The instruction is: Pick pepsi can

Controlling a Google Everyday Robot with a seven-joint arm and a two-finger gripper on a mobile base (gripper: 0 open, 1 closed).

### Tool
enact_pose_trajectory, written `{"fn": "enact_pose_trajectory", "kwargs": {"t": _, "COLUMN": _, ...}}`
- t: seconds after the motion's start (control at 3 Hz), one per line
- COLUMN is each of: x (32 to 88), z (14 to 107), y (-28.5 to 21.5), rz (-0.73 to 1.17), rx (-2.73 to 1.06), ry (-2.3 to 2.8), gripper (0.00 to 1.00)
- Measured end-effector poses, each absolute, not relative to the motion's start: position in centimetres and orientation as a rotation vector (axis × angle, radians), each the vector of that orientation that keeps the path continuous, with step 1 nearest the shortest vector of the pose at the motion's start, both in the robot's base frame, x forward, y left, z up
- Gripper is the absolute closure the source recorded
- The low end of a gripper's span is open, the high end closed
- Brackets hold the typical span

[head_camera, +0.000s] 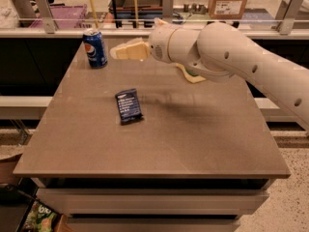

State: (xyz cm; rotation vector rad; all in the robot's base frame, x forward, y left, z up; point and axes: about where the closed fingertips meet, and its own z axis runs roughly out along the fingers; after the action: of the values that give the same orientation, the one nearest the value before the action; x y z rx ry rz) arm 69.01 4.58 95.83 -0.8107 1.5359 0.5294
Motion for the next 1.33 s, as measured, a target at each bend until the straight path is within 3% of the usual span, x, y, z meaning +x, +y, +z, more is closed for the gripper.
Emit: {"fn": "enact_pose_trajectory", "kwargs": {"t": 1.33, "x": 75.5, "z": 91.8, "y": 12.7, "rz": 0.75, "rx": -0.94, "ry": 1.538, "gripper": 0.0}}
